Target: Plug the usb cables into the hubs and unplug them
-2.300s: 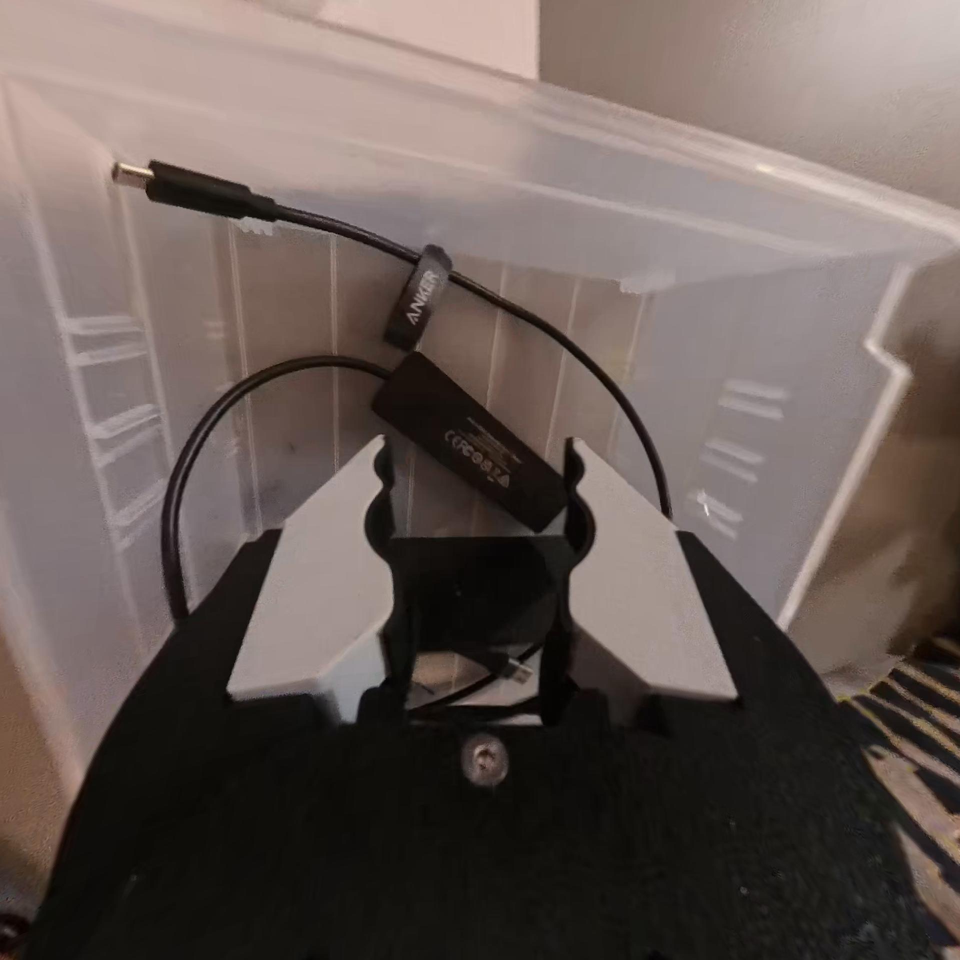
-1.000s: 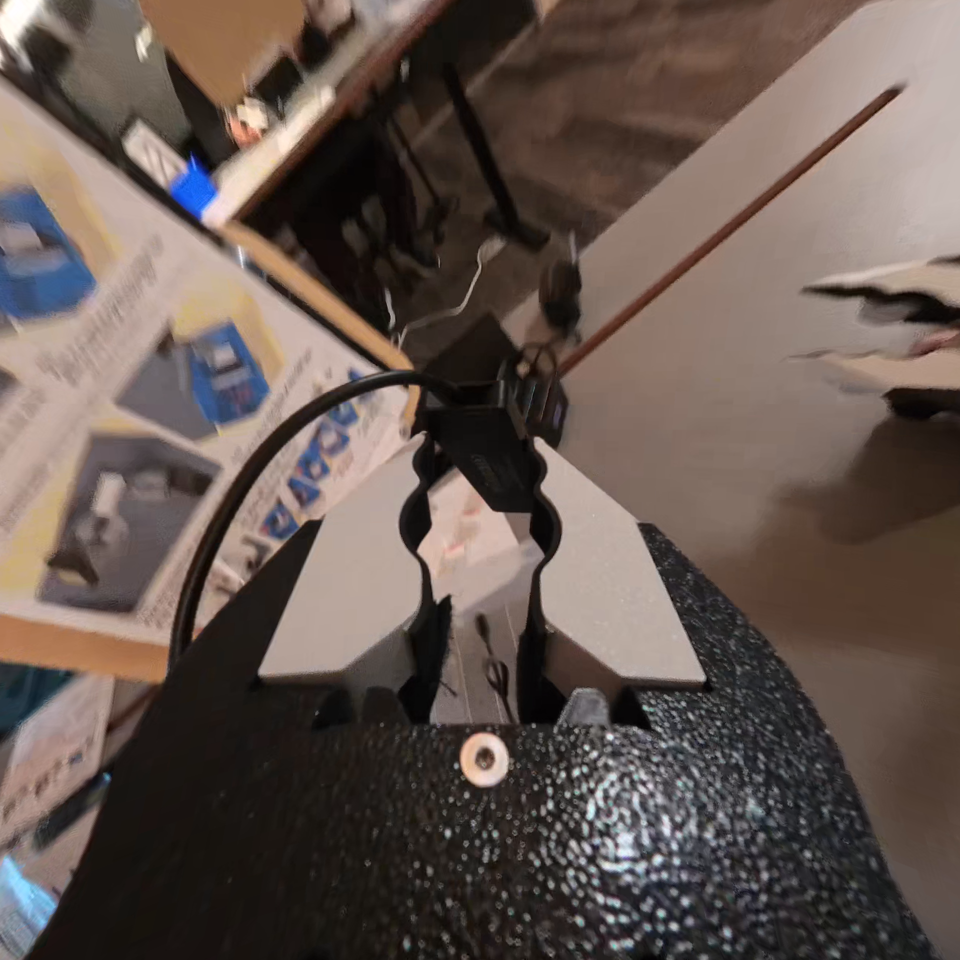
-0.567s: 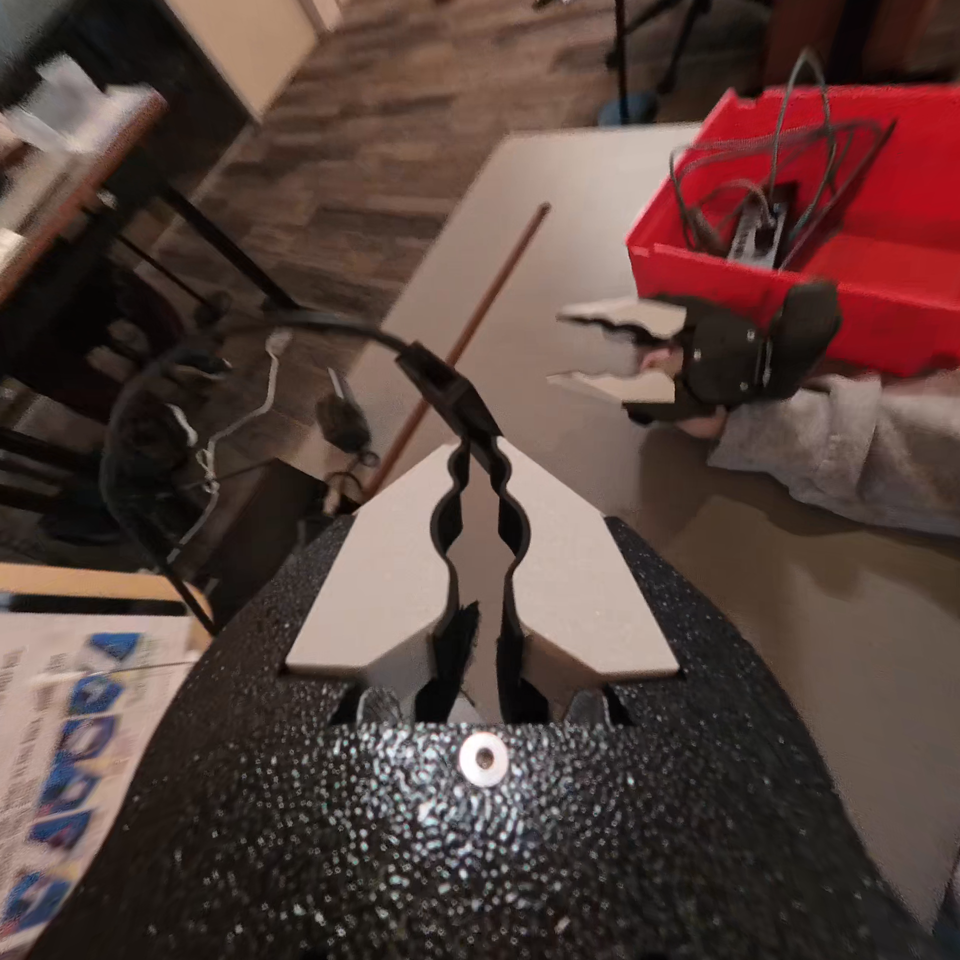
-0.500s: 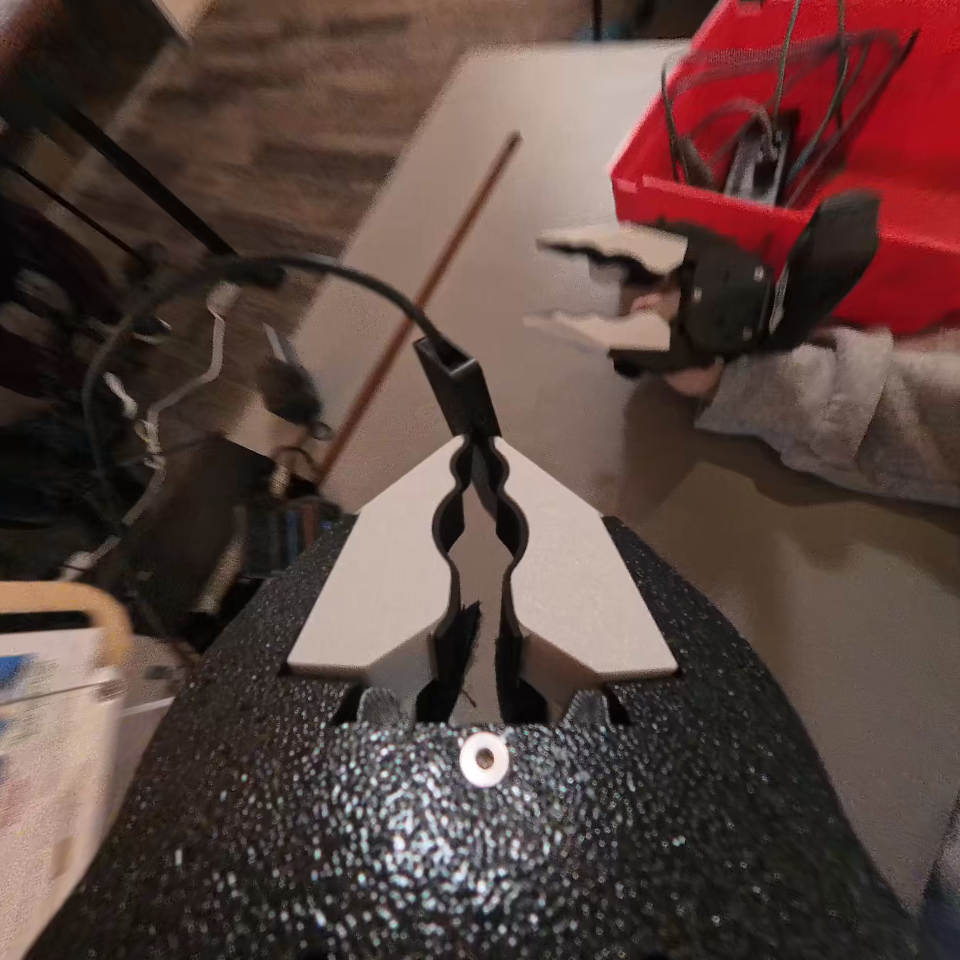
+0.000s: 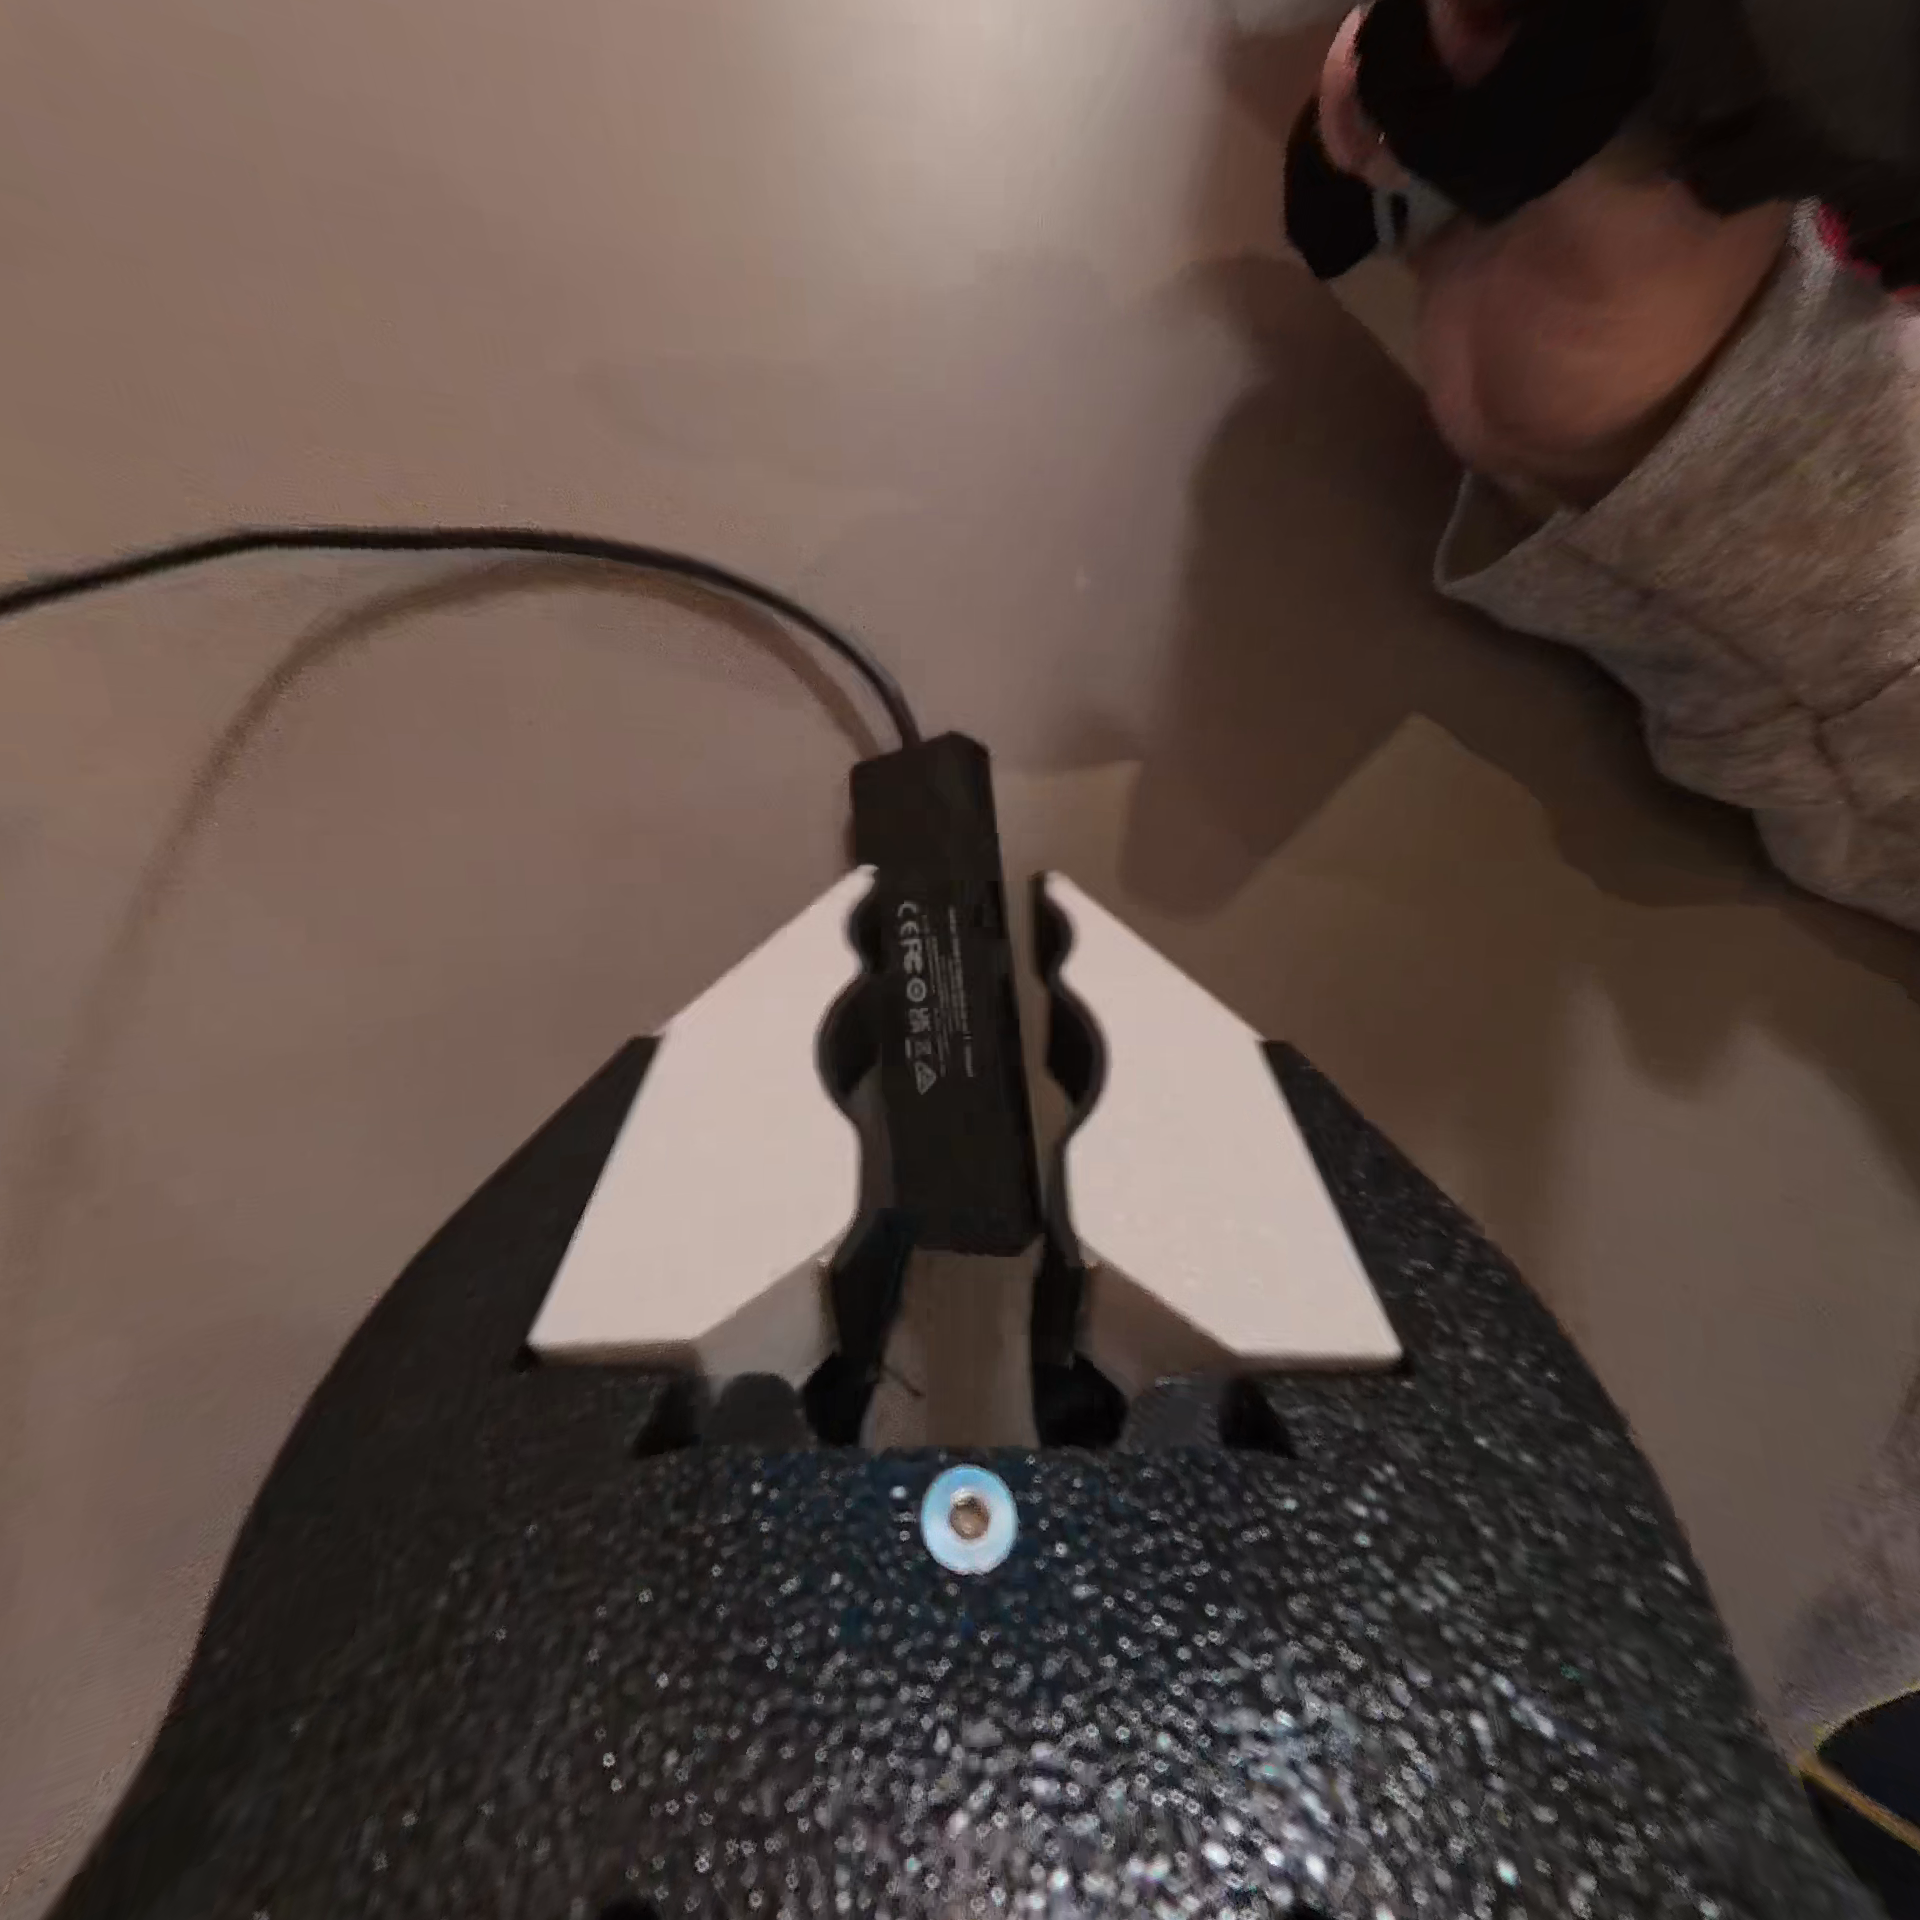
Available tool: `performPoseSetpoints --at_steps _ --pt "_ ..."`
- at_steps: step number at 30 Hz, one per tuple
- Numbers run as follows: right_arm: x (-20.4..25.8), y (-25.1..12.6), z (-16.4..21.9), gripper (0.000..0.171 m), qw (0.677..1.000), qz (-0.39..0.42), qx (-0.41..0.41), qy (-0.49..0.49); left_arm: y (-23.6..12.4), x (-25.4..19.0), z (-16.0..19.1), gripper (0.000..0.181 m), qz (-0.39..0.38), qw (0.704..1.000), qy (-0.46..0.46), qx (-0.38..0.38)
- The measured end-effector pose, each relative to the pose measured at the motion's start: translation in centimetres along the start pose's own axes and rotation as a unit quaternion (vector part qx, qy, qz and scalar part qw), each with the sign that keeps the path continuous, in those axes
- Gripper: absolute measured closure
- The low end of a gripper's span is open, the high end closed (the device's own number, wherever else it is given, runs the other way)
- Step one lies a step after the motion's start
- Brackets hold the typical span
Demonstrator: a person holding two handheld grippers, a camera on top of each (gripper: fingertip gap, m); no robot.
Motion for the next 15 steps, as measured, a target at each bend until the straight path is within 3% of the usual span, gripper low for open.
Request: performPoseSetpoints --at_steps 3,6,11,15 --pt "0.0 0.1 0.1 0.120 1.000 -0.003 0.002 0.004 -2.6 -0.7 -0.8 0.133 0.015 0.998 -0.007 -0.052" --pt "0.1 0.1 0.2 0.120 1.000 -0.004 0.002 0.009 -7.4 -0.3 -0.9 0.111 -0.007 0.995 -0.014 -0.100" --pt "0.5 0.4 0.3 0.120 1.000 -0.015 0.004 0.015 -15.1 6.8 1.2 0.121 -0.094 0.973 -0.113 -0.176" --pt "1.0 0.6 0.3 0.121 1.000 -0.027 0.008 0.009 -16.0 12.2 4.3 0.122 -0.142 0.961 -0.176 -0.160"
Point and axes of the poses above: each gripper's, where its closed fingertips meet, y out along the fingers, z out of its underside, x = y × z across the jaws, the point moved 6 cm from there along -y, back along the fingers, and after that the axes turned 12 degrees about -z, right-handed, at the moved point
